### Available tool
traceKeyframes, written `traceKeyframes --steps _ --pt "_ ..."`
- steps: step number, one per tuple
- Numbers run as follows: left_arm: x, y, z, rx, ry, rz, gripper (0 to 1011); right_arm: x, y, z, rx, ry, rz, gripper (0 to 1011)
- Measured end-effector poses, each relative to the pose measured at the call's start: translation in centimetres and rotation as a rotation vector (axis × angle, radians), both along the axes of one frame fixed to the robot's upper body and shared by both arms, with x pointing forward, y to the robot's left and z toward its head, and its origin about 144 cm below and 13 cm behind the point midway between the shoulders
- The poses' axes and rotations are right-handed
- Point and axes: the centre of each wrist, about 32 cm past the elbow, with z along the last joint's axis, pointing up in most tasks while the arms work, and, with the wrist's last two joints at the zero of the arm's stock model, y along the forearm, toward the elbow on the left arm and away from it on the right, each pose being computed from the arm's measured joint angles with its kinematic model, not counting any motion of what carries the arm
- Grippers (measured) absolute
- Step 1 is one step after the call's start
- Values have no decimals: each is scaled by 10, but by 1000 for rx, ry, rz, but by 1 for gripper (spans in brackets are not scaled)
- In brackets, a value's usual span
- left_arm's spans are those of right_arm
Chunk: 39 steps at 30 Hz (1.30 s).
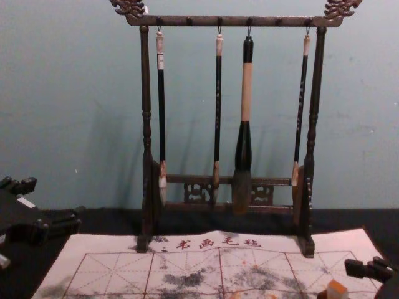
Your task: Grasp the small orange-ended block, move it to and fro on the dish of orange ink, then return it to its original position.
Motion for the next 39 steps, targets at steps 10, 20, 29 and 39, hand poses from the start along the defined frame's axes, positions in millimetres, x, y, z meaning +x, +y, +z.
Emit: traceKeyframes --steps 10,20,29,39 --pt "0 0 0 0 0 0 1001 0 0 0 -2 0 2 959" --pt "0 0 0 0 0 0 1001 0 0 0 -1 0 3 706" --pt "0 0 0 0 0 0 1001 -1 0 0 -1 0 3 394" --pt "0 0 0 0 0 0 1001 -1 0 0 -1 0 3 117"
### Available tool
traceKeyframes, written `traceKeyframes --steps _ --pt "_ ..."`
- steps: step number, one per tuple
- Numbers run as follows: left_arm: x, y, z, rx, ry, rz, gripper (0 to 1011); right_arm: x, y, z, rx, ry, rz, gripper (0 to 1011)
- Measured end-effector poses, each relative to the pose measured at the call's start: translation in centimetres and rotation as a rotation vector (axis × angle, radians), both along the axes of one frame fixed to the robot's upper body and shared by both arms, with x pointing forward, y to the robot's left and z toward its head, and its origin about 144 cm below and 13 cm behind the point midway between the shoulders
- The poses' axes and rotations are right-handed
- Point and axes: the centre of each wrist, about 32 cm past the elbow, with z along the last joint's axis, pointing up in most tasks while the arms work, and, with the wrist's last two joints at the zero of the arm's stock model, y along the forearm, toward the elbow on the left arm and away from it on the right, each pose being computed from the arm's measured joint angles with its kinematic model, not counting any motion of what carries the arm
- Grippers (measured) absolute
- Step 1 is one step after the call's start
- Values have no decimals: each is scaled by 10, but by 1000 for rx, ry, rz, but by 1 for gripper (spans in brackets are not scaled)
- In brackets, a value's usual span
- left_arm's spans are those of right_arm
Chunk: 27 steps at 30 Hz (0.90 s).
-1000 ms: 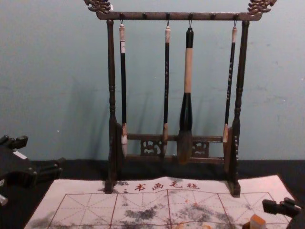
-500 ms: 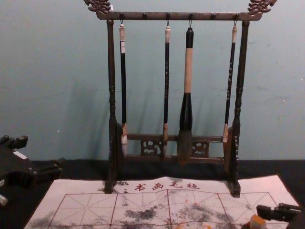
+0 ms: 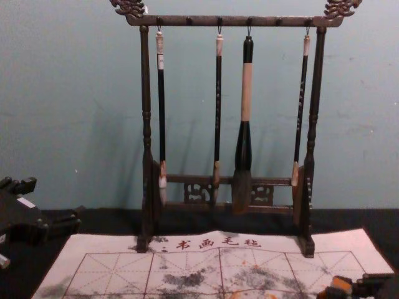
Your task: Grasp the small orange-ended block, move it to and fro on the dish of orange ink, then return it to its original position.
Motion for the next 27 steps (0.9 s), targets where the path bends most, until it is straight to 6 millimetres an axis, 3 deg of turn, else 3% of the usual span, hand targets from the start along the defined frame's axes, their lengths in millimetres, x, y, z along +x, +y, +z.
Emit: traceKeyframes --steps 27 --pt "0 0 0 0 0 0 1001 0 0 5 14 0 -24 103"
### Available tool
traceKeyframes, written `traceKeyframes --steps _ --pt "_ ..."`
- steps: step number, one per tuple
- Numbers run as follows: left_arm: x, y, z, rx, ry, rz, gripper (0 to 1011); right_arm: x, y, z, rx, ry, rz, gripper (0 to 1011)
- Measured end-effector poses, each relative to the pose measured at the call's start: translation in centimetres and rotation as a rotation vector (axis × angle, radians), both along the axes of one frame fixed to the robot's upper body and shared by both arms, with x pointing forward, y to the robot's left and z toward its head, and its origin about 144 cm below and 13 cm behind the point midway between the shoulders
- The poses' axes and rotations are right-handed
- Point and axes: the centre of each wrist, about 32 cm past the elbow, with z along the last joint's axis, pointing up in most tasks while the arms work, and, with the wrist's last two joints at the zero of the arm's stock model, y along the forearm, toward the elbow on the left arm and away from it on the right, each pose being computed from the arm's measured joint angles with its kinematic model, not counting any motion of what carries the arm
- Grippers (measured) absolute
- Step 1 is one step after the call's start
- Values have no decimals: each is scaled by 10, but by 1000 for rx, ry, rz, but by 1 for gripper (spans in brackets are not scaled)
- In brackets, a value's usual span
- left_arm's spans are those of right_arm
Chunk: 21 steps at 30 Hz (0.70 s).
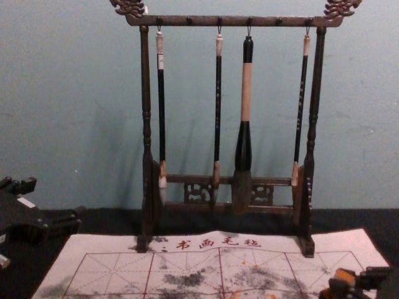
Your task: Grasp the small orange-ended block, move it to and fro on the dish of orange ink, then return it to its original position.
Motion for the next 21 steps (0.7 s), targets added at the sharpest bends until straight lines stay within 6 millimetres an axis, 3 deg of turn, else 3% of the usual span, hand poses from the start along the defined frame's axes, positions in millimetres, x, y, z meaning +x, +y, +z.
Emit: traceKeyframes --steps 21 --pt "0 0 0 0 0 0 1001 0 -5 31 94 -40 -7 103"
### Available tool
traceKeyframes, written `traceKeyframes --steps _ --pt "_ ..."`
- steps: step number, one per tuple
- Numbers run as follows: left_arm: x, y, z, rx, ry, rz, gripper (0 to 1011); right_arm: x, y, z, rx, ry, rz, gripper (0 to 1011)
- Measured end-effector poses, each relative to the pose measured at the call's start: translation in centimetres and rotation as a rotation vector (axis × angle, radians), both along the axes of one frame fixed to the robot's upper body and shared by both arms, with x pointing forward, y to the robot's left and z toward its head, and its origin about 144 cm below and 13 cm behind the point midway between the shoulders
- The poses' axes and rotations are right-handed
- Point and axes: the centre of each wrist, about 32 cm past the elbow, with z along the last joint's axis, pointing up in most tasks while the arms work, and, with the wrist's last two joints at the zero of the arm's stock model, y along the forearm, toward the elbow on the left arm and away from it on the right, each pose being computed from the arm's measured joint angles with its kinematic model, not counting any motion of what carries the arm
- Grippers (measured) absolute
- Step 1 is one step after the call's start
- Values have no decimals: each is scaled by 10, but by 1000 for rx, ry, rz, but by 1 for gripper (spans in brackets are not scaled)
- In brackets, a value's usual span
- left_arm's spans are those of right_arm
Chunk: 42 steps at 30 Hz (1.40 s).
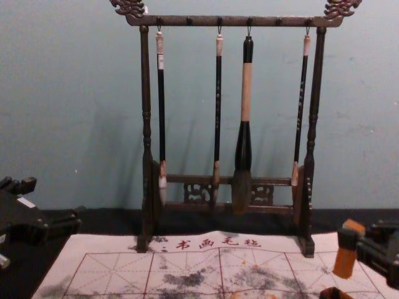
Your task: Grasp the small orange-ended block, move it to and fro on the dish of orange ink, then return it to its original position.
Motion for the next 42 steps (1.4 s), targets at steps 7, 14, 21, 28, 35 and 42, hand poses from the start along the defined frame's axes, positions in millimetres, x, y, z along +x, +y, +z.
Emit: traceKeyframes --steps 7,14,21,28,35,42 --pt "0 0 0 0 0 0 1001 4 6 7 28 21 35 101" --pt "0 0 0 0 0 0 1001 5 19 9 26 59 104 103" --pt "0 0 0 0 0 0 1001 2 31 10 -2 81 172 101" --pt "0 0 0 0 0 0 1001 -2 41 9 -44 98 245 103" --pt "0 0 0 0 0 0 1001 -3 48 7 -72 107 300 103" --pt "0 0 0 0 0 0 1001 -1 54 4 -87 120 330 103"
